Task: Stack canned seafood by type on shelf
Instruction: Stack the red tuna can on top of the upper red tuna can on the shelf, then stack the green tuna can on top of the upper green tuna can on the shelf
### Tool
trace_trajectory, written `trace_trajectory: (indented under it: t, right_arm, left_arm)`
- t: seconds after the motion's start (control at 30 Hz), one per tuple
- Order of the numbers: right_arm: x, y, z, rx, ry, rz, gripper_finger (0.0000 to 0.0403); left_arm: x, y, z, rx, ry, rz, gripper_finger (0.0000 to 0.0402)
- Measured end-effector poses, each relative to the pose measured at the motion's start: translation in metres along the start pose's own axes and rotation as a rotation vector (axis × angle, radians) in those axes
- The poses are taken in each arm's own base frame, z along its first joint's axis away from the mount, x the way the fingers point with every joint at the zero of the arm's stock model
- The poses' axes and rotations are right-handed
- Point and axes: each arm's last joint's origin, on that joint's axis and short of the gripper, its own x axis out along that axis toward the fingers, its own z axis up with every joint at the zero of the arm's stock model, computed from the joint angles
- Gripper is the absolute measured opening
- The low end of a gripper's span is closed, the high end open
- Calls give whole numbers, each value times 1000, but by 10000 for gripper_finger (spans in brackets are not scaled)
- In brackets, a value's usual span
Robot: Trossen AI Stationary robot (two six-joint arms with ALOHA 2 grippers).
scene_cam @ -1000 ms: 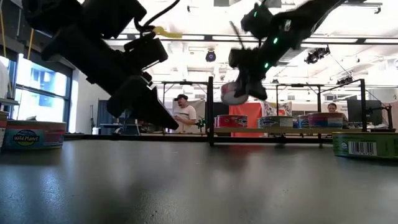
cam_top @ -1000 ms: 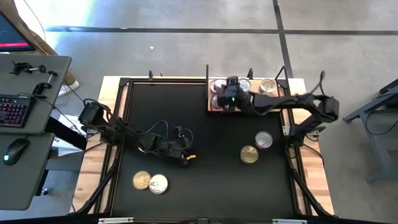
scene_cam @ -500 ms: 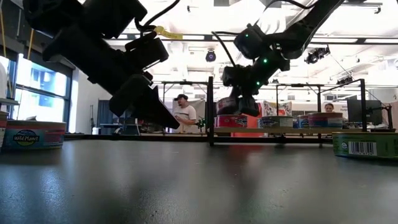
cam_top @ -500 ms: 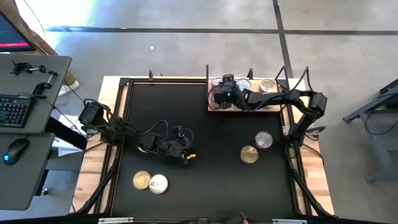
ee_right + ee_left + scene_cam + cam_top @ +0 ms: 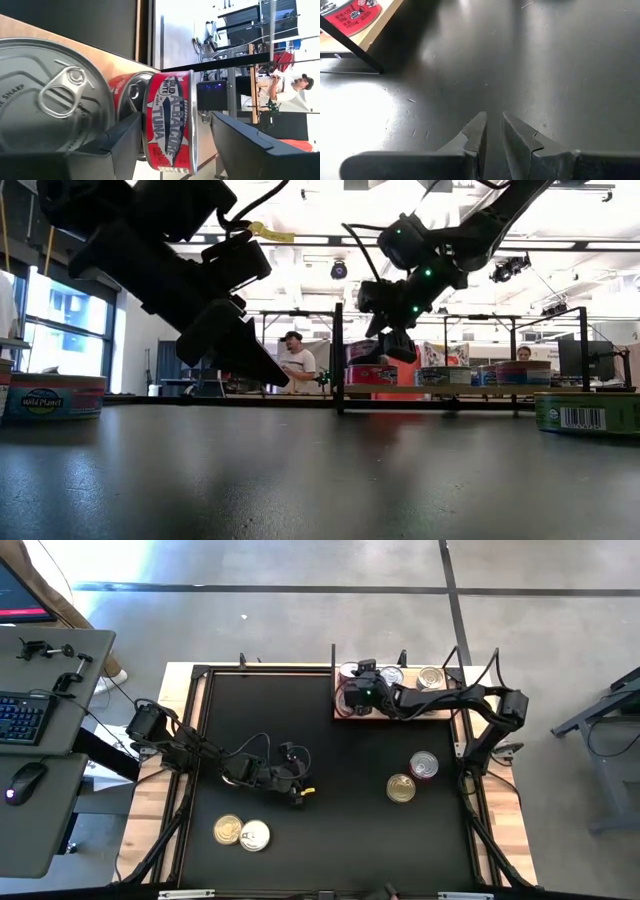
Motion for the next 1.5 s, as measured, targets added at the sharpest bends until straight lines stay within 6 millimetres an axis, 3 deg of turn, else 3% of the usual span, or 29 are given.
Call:
trace_trajectory:
  t: [0.53,0.67,0.83,1.0,1.27,1.5]
  right_arm:
    - [-13,-12,18,-5,85,110,229]
    - [-26,-19,31,10,163,106,229]
    - [-54,-17,47,32,226,218,229]
    - [-86,-8,49,48,269,326,229]
    - [-139,12,9,300,193,331,229]
    - [-164,72,-1,626,-143,457,229]
  left_arm:
    - [0,0,0,-1,0,0,49]
    - [0,0,0,-1,0,0,49]
    - [-1,-2,0,2,-1,-5,49]
    - [-4,-7,-1,13,-5,-21,49]
    - [-6,-11,-1,22,-8,-32,49]
    - [-3,-6,-1,0,-4,-17,49]
